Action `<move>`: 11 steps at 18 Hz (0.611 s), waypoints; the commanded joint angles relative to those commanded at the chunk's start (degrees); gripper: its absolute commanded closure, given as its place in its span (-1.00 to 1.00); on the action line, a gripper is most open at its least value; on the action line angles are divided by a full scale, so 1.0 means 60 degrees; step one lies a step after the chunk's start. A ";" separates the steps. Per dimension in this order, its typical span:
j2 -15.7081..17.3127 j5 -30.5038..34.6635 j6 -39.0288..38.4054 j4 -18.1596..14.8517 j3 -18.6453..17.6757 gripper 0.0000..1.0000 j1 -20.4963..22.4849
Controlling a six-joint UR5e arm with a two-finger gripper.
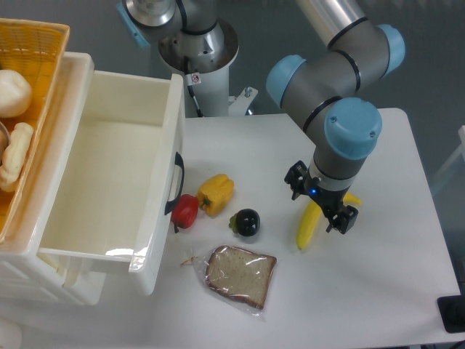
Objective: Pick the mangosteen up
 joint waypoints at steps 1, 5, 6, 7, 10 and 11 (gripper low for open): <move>0.0000 0.0015 0.0000 0.0000 -0.0058 -1.00 -0.0015; 0.0058 -0.0029 -0.0102 0.0015 -0.0366 -1.00 -0.0029; 0.0073 -0.0044 -0.0103 0.0015 -0.0439 -1.00 -0.0044; 0.0088 -0.0058 -0.0103 0.0029 -0.0643 -1.00 -0.0073; 0.0117 -0.0175 -0.0117 0.0073 -0.1170 -1.00 -0.0073; 0.0117 -0.0190 -0.0132 0.0073 -0.1288 -1.00 -0.0102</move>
